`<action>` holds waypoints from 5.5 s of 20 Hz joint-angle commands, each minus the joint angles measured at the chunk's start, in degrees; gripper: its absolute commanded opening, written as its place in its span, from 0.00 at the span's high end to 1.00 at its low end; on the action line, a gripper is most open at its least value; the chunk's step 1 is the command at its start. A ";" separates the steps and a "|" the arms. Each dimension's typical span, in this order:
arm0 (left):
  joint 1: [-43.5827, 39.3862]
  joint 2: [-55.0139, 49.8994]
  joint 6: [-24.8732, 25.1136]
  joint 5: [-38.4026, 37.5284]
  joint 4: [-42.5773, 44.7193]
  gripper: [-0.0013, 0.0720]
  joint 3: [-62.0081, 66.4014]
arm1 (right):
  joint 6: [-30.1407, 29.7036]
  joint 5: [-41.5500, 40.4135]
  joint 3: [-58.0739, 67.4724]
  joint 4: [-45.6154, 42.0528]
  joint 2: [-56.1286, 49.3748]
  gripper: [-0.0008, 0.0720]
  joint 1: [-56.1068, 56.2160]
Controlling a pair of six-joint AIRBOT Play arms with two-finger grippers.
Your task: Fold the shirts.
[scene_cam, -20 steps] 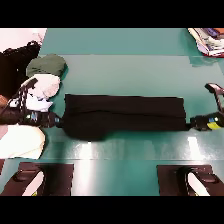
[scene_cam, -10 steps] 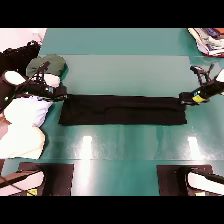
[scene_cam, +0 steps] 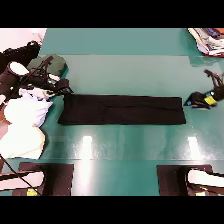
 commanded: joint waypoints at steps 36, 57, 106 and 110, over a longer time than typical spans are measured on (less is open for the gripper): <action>-31.04 -23.12 -8.15 7.13 -0.50 0.96 20.28 | 0.76 -3.50 26.18 31.26 1.99 0.97 33.44; 1.88 6.80 -6.16 -5.22 15.21 0.95 20.35 | -2.67 -3.04 31.74 20.28 -21.31 0.50 57.20; -20.41 6.60 -6.84 3.80 7.26 0.95 20.24 | -2.14 -26.77 -19.32 18.43 17.22 0.97 -40.61; -20.41 6.60 -6.67 3.76 7.30 0.95 20.24 | -2.16 -25.31 -16.20 9.94 17.11 0.42 -40.15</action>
